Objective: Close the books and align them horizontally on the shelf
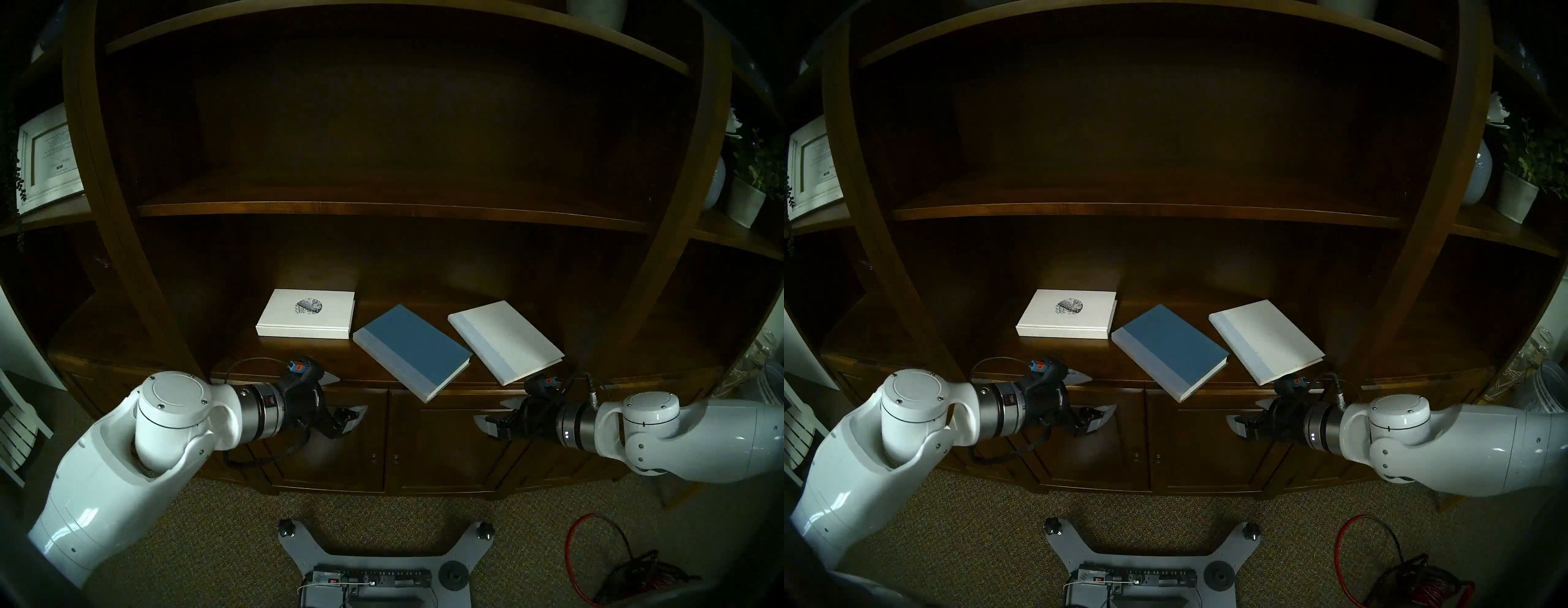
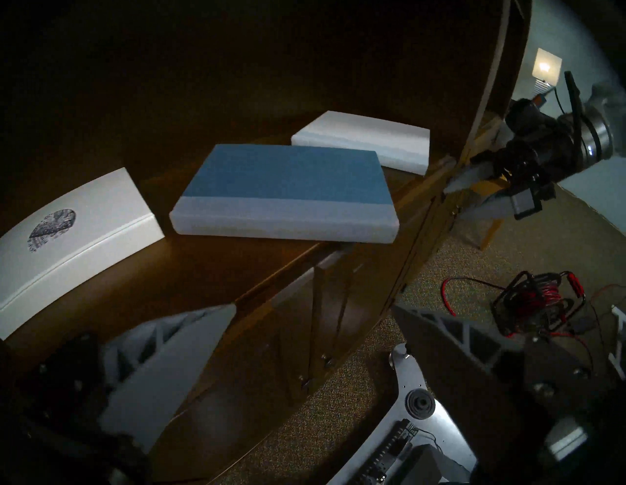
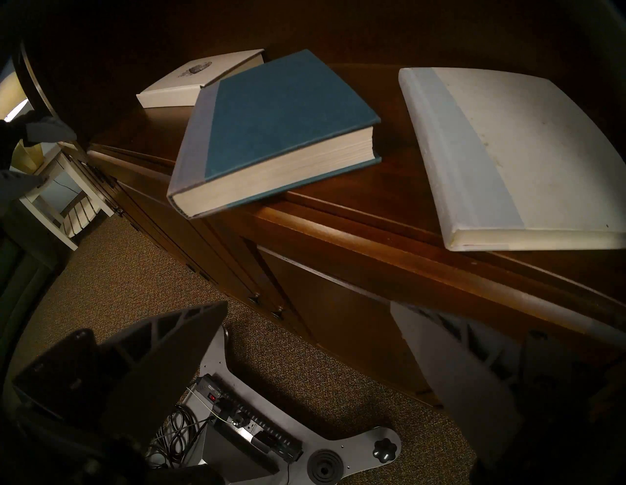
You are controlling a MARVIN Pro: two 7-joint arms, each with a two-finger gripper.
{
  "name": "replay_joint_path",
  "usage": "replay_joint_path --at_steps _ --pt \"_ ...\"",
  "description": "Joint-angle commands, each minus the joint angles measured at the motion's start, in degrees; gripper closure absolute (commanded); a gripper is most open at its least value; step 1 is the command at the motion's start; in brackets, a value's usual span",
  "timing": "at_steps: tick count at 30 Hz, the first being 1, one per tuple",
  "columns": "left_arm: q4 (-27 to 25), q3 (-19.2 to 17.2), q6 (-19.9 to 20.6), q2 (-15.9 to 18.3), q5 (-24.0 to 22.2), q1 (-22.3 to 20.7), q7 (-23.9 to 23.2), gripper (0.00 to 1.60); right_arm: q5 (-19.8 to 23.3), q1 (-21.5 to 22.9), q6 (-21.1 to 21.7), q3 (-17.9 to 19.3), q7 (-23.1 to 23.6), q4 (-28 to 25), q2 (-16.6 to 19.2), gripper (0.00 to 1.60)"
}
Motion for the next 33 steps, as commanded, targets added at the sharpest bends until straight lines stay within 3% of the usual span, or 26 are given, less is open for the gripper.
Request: replay_joint_path --at_steps 1,11,23,33 --pt "1.1 4.1 -2.7 -1.5 3.0 -5.3 0.0 0.0 0.0 1.2 -0.3 1.2 0.0 -0.1 0.0 0.0" --pt "5.0 9.1 -1.3 -5.6 4.3 -10.8 -0.9 0.0 0.0 1.2 -0.3 1.1 0.0 -0.1 0.0 0.0" --pt "10.6 9.9 1.7 -11.6 3.6 -16.1 -3.1 0.0 0.0 1.2 -0.3 1.1 0.0 -0.1 0.0 0.0" --pt "14.7 13.5 3.2 -14.4 4.5 -21.4 -3.8 0.0 0.0 1.2 -0.3 1.1 0.0 -0.1 0.0 0.0"
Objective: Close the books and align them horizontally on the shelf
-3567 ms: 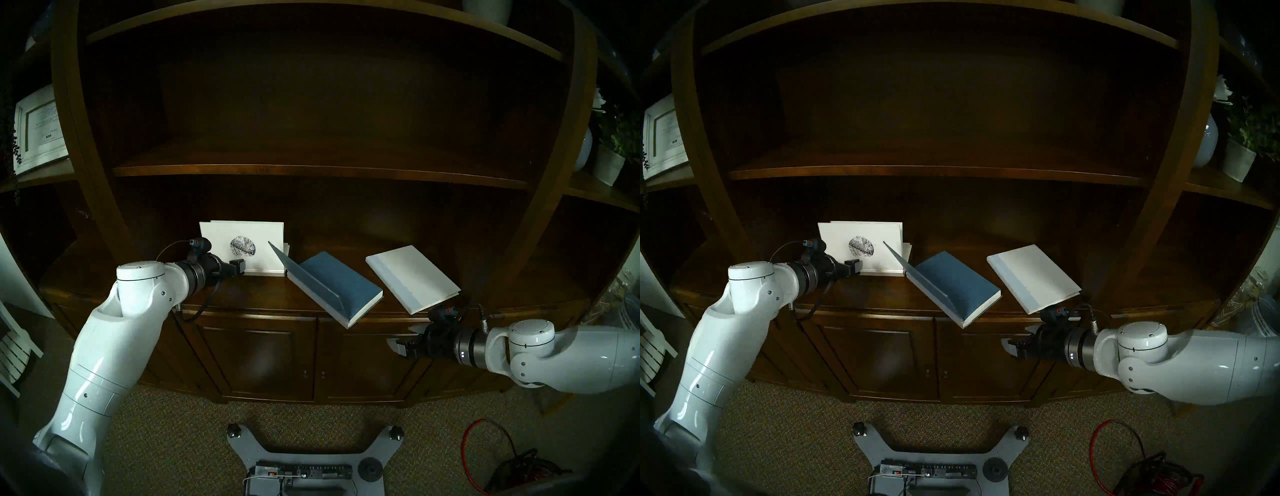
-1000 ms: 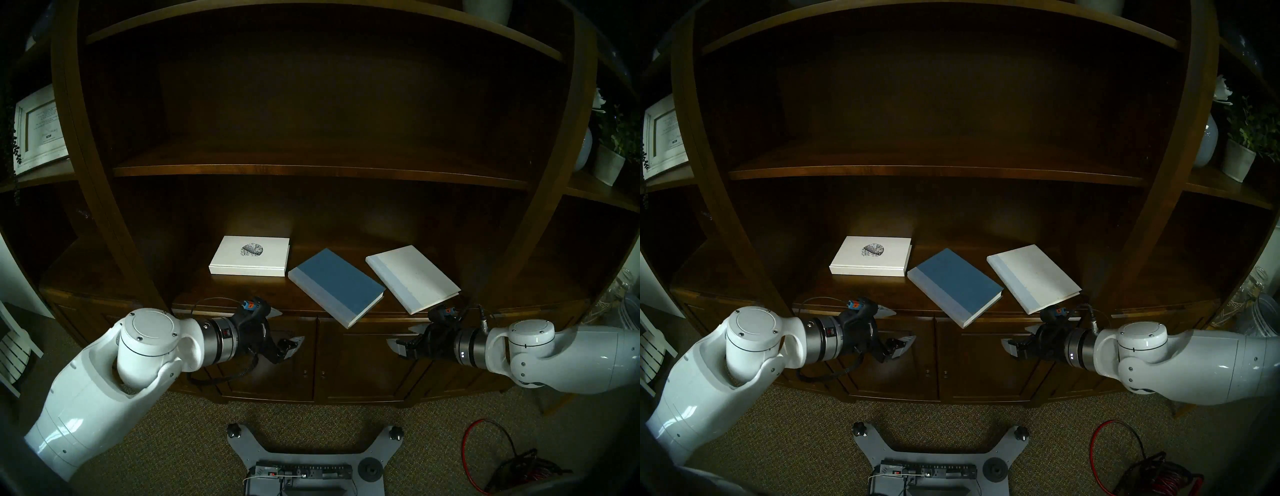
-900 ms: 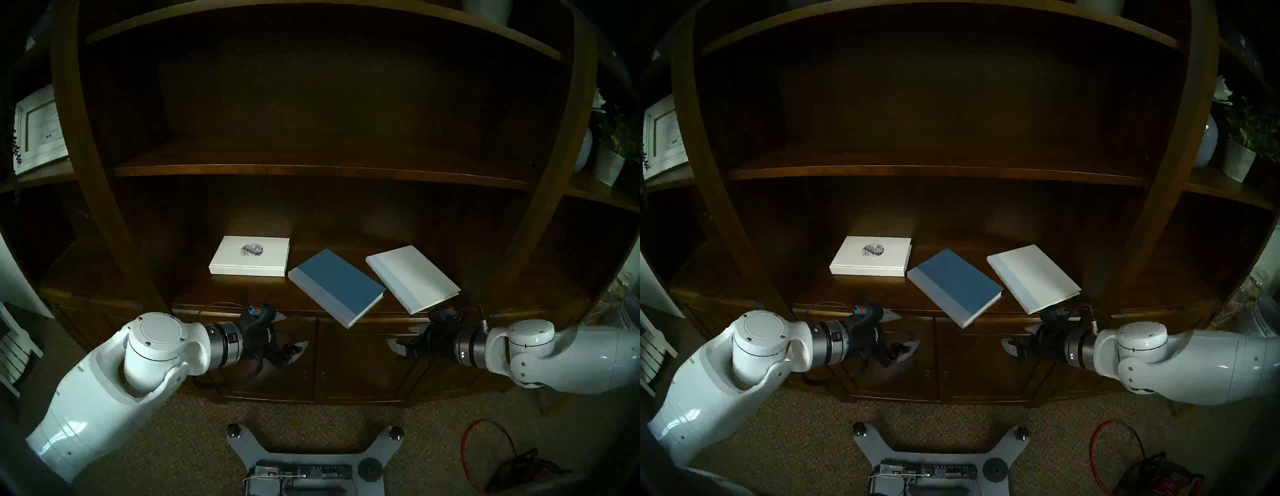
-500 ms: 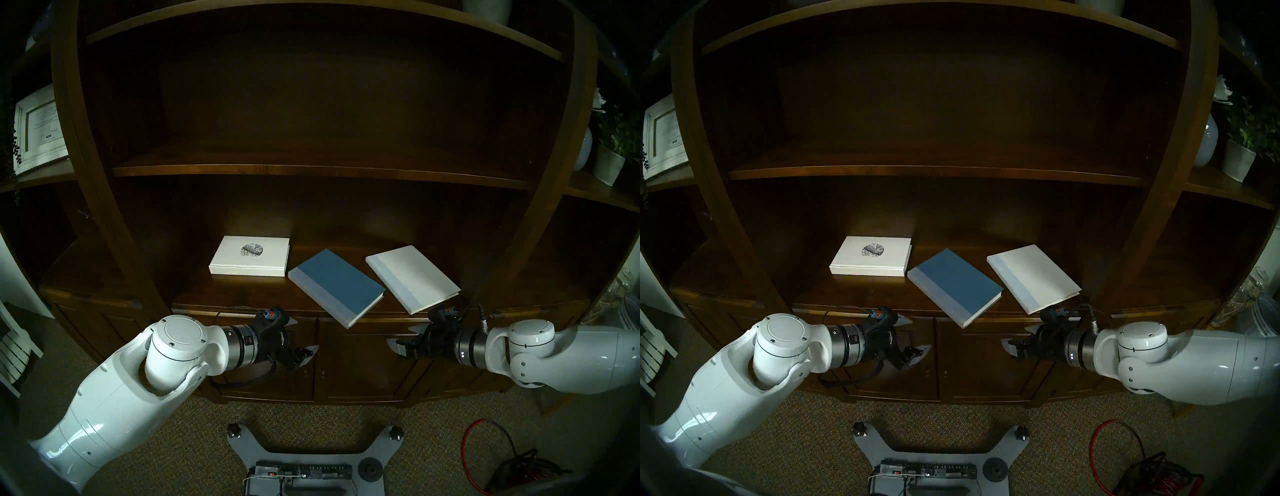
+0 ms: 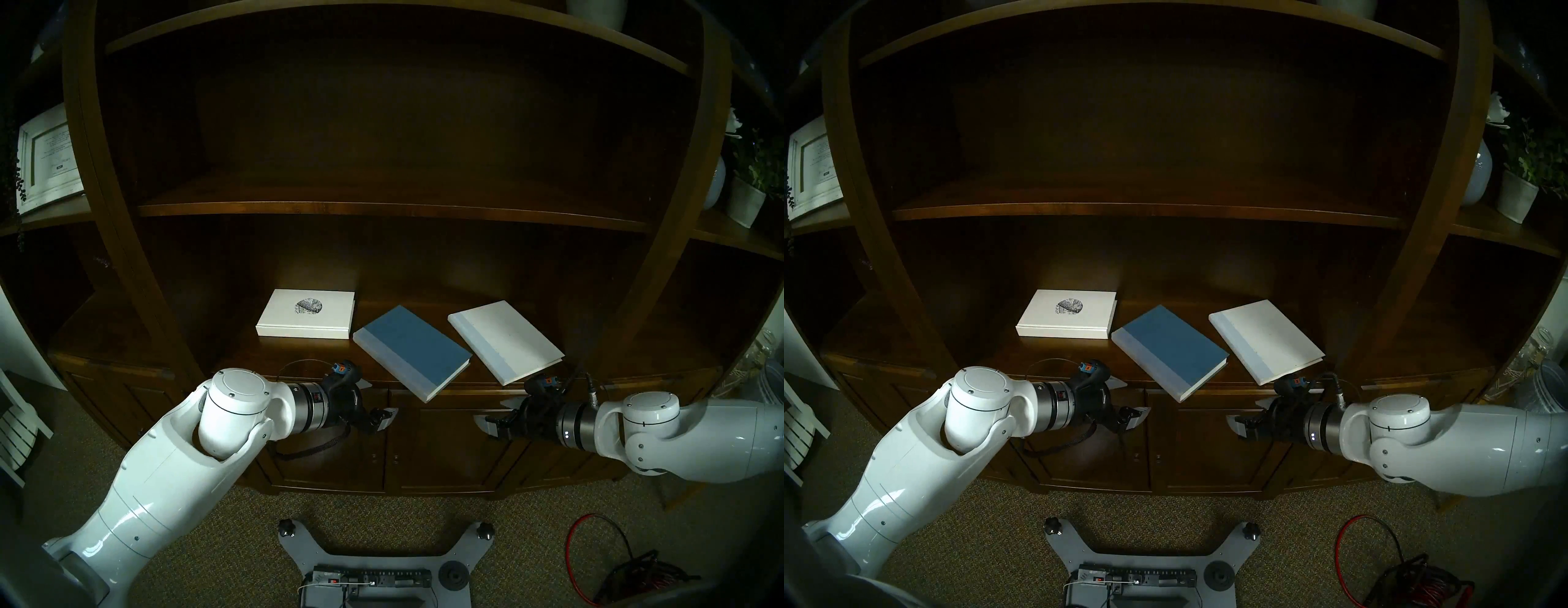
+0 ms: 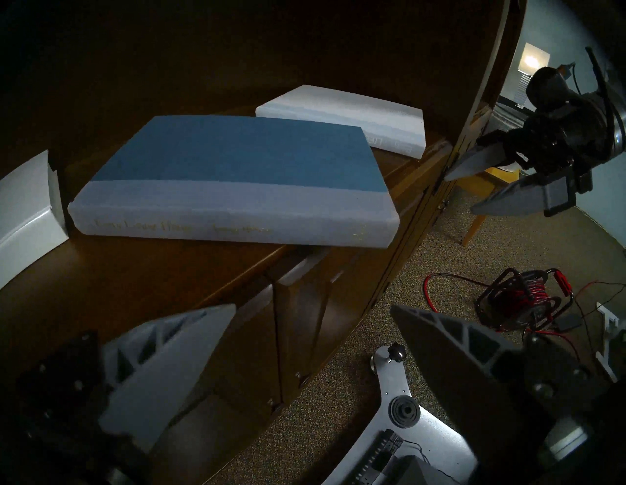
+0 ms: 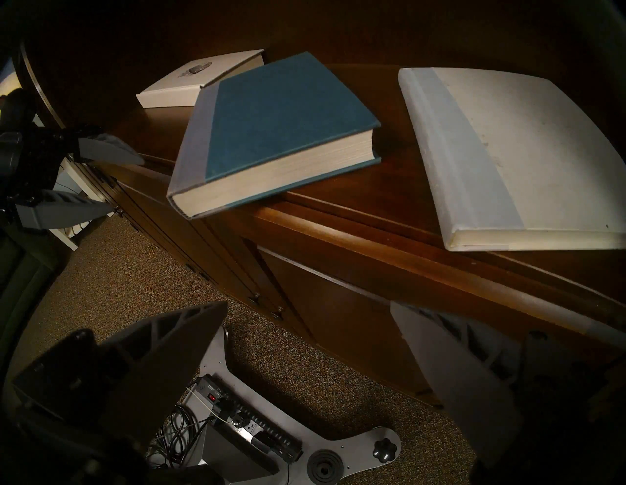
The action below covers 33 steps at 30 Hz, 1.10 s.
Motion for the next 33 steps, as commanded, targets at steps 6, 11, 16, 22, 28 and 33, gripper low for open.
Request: replay_joint_path --at_steps 6,11,16,22,28,33 --pt "1.1 2.7 -0.4 -4.0 0.9 -7.0 -0.2 0.0 0.0 1.2 -0.3 1.1 0.0 -0.1 0.0 0.0" --pt "2.8 3.4 -0.7 -4.9 1.4 -8.2 -0.2 0.0 0.0 1.2 -0.3 1.1 0.0 -0.1 0.0 0.0" --pt "4.4 4.1 -1.3 -5.5 2.0 -8.8 -0.3 0.0 0.0 1.2 -0.3 1.2 0.0 -0.1 0.0 0.0" --pt "6.0 4.7 -1.6 -6.4 2.7 -9.6 -0.2 0.0 0.0 1.2 -0.3 1.1 0.0 -0.1 0.0 0.0" --pt "7.0 5.2 -1.5 -7.6 3.5 -10.6 0.0 0.0 0.0 1.2 -0.3 1.1 0.0 -0.1 0.0 0.0" --pt "7.8 5.7 -1.2 -9.2 4.2 -11.4 0.6 0.0 0.0 1.2 -0.3 1.1 0.0 -0.1 0.0 0.0"
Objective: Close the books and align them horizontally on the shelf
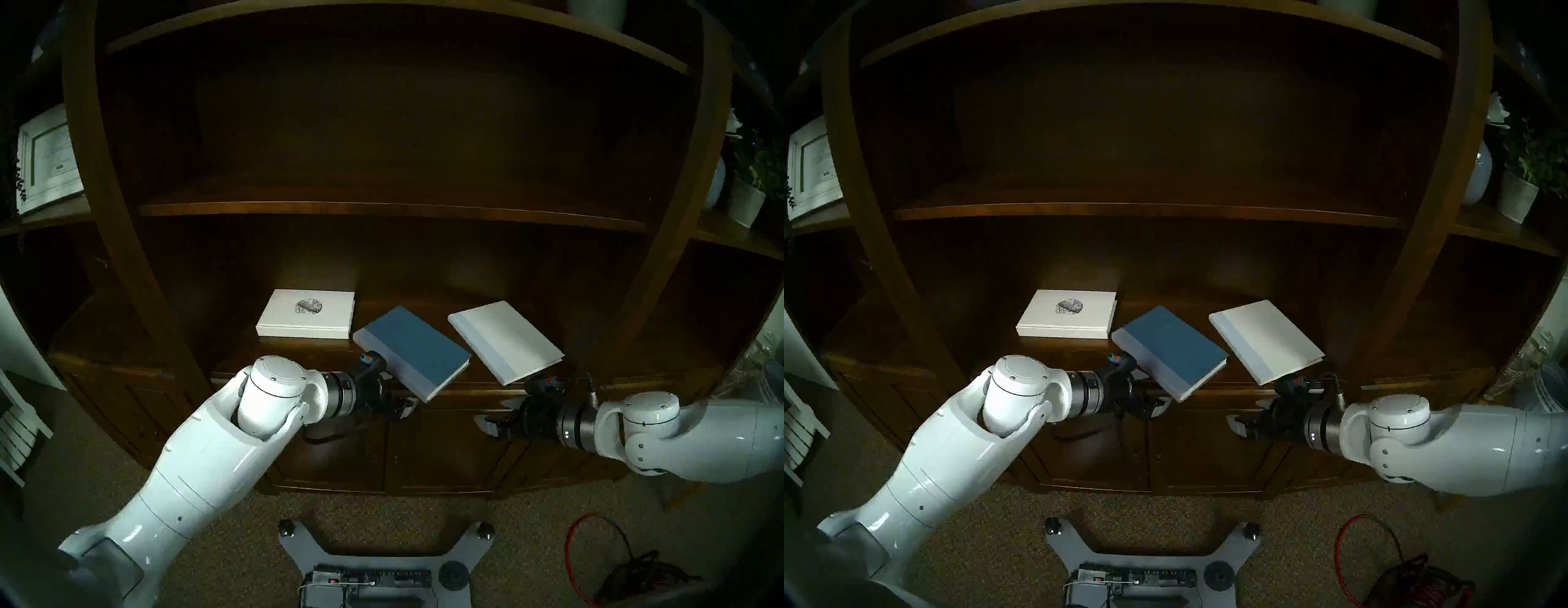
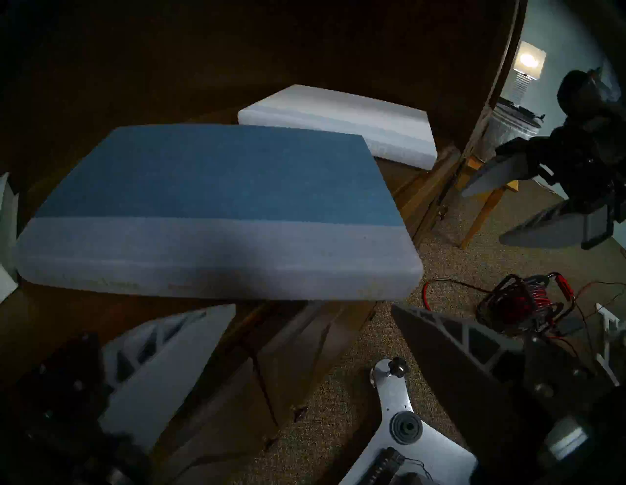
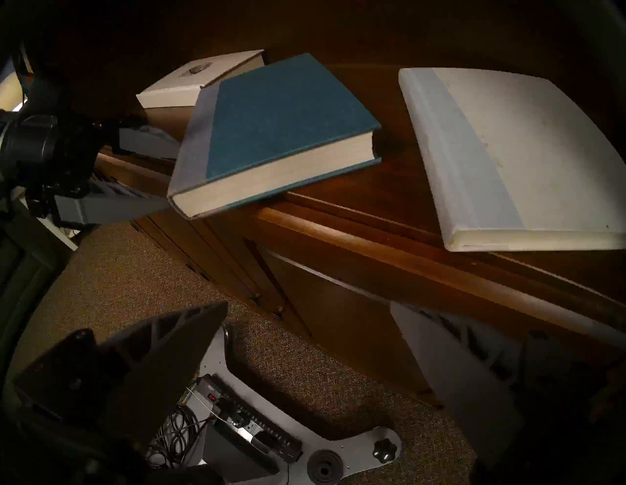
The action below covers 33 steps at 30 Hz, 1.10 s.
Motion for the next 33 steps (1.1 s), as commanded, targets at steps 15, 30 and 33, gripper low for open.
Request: replay_joint_path --at_steps 15,30,33 --pt "4.1 1.2 -0.3 -7.1 1.9 -5.7 4.1 0.0 0.0 1.2 -0.3 1.1 0.0 -0.1 0.0 0.0" --pt "12.6 -0.5 -1.0 -11.5 1.8 -10.4 6.6 0.0 0.0 1.2 -0.3 1.1 0.0 -0.1 0.0 0.0" --pt "10.8 -1.6 -0.2 -10.1 0.9 -9.9 5.2 0.0 0.0 1.2 -0.3 1.1 0.0 -0.1 0.0 0.0"
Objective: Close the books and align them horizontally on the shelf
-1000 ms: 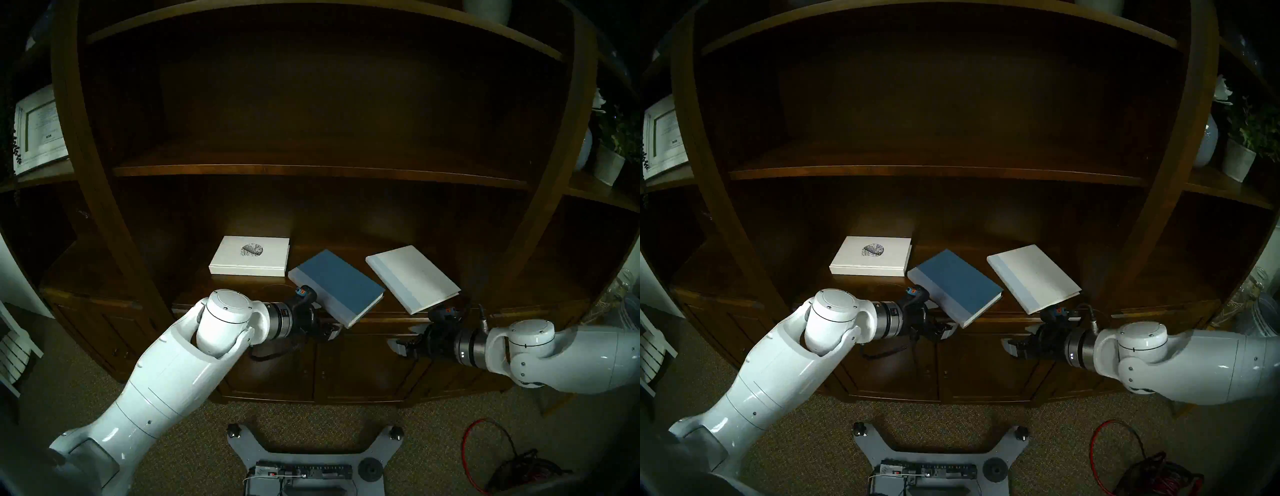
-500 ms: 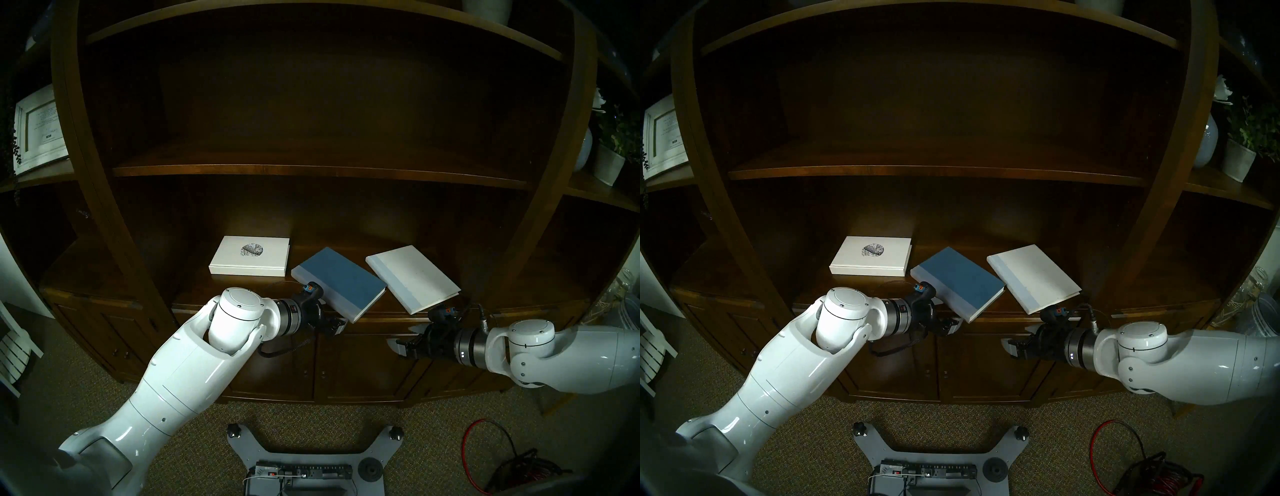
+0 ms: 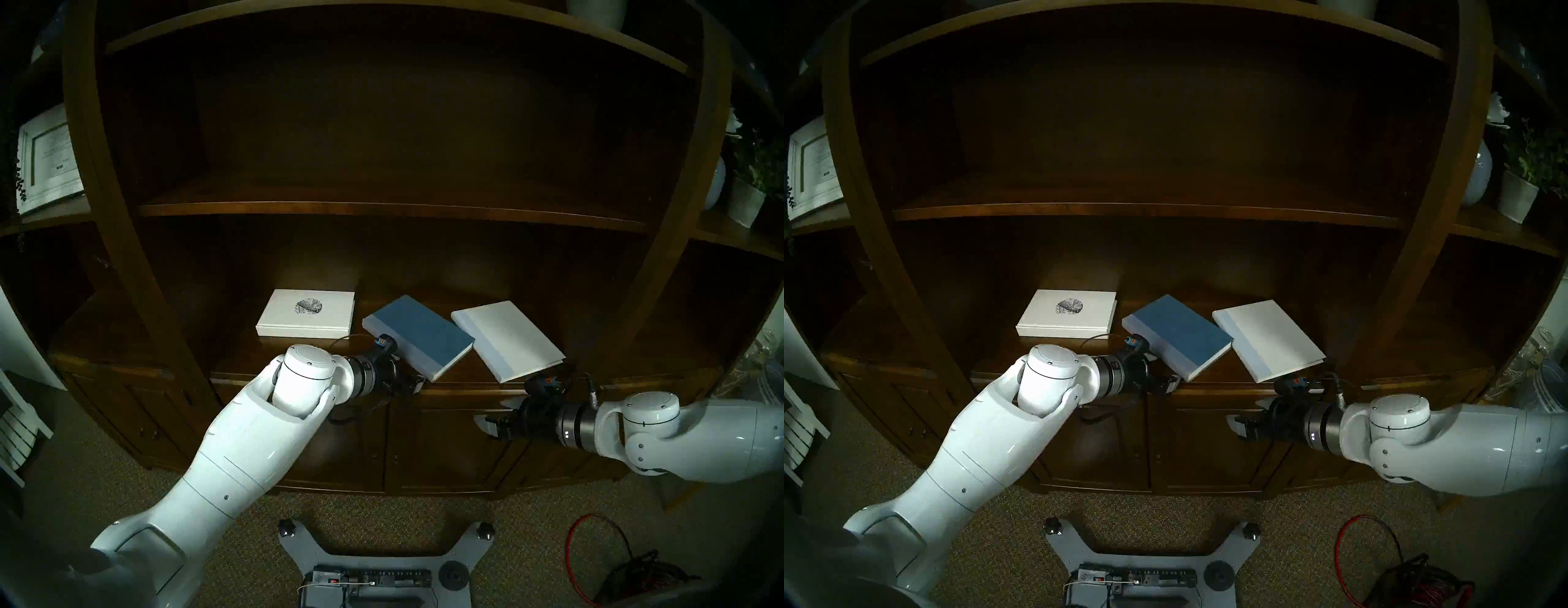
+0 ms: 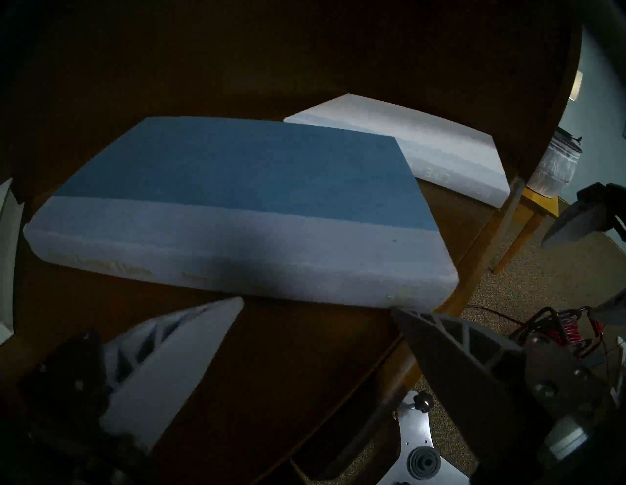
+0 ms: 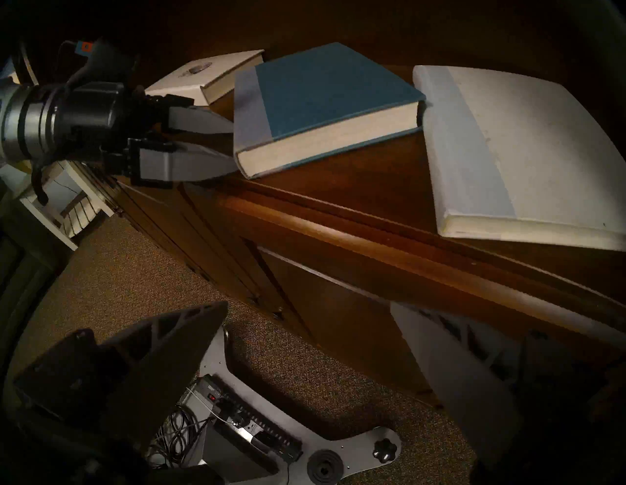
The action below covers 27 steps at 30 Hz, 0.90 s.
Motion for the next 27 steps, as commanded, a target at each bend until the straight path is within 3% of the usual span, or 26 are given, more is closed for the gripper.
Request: replay_joint_path --at_steps 1,4,5,17,21,23,27 --pt "-2.7 -2.6 0.8 0.6 -1.7 -2.3 -1.3 0.0 0.0 1.2 -0.3 1.1 0.0 -0.1 0.0 0.0" --pt "-7.3 -3.6 1.6 3.5 -2.6 -0.1 -3.1 0.0 0.0 1.2 -0.3 1.1 0.0 -0.1 0.0 0.0" --pt "-5.9 -3.8 0.7 3.8 -3.1 -0.8 -4.5 0.0 0.0 1.1 -0.3 1.1 0.0 -0.1 0.0 0.0" --pt "-16.1 -12.2 2.8 13.1 -7.0 5.0 -10.9 0.0 0.0 1.1 -0.3 1.0 0.0 -0.1 0.0 0.0" --pt "-16.1 -14.2 3.0 13.7 -7.8 4.7 -11.8 0.0 0.0 1.1 -0.3 1.1 0.0 -0.1 0.0 0.0" --pt "-19.0 -16.4 5.1 14.3 -8.1 5.9 -10.8 0.0 0.0 1.2 -0.3 1.1 0.0 -0.1 0.0 0.0" --pt "-17.0 -16.5 7.3 12.2 -6.7 3.4 -8.2 0.0 0.0 1.2 -0.3 1.1 0.0 -0.1 0.0 0.0"
